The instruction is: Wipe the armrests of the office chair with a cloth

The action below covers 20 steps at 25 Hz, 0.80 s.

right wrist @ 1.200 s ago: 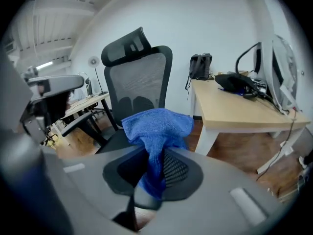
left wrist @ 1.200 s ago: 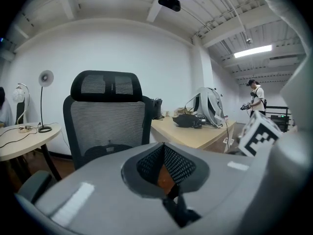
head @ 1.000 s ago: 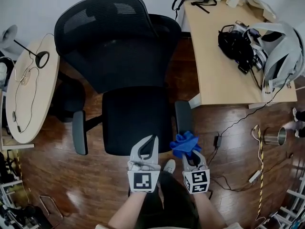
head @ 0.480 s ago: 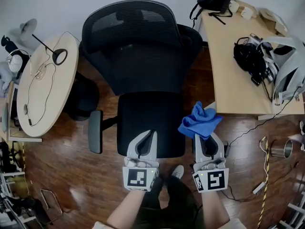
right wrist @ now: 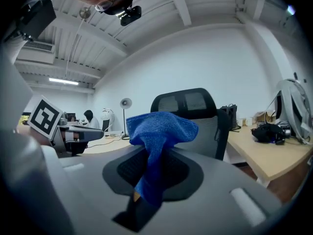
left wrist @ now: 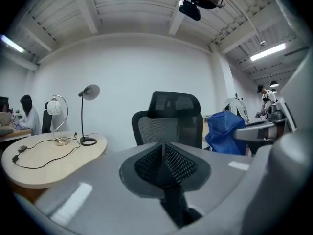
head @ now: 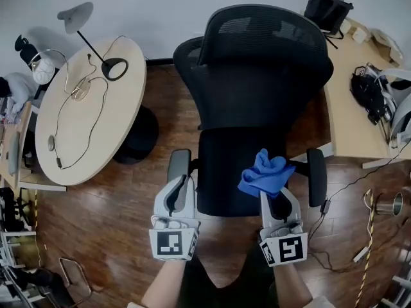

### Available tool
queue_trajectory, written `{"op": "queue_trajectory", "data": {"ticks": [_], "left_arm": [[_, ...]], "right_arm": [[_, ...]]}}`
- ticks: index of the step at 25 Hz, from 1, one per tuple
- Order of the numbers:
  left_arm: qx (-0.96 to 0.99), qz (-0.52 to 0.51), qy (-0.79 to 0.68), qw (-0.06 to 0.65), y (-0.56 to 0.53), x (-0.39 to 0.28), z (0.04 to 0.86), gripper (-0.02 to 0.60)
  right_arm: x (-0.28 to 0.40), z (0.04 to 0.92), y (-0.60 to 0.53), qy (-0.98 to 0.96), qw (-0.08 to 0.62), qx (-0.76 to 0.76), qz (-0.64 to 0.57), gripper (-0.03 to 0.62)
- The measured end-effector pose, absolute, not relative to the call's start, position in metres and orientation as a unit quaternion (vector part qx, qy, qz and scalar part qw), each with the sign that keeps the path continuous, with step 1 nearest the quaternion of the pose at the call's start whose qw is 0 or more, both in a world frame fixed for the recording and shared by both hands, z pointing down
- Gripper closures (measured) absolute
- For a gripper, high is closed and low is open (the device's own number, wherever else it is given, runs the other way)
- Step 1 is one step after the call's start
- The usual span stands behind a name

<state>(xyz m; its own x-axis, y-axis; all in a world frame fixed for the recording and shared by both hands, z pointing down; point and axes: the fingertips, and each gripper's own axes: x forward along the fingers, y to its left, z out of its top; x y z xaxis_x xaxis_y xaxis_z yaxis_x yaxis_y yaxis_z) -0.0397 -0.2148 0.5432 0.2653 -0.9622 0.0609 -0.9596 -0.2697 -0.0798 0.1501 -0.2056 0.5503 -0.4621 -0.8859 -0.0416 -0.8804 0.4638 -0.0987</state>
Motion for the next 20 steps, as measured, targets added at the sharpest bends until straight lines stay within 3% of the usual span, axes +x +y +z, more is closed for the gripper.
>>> {"op": "queue_trajectory", "data": {"ticks": [4,10,15,20], "left_arm": [[-0.810,-0.125,0.572,-0.032,-0.198,-0.112,0.548,0.491],[-0.819,-0.128,0.556,-0.058,-0.184,-0.228,0.555,0.491],[-0.826,-0.130,0.544,-0.063,-0.183,-0.245,0.574,0.491],[-0.828,-0.134,0.539,-0.083,-0.188,-0.242,0.614,0.491]], "right_arm": [[0.073,0.548,-0.188,0.838,0.039,-0.543,-0.042,0.516],[-0.042,0.554,-0.176,0.819,0.030,-0.569,-0.070,0.516],[-0.085,0.584,-0.171,0.825,-0.008,-0.557,-0.097,0.516],[-0.103,0.689,-0.229,0.806,-0.095,-0.561,-0.164,0.516]]}}
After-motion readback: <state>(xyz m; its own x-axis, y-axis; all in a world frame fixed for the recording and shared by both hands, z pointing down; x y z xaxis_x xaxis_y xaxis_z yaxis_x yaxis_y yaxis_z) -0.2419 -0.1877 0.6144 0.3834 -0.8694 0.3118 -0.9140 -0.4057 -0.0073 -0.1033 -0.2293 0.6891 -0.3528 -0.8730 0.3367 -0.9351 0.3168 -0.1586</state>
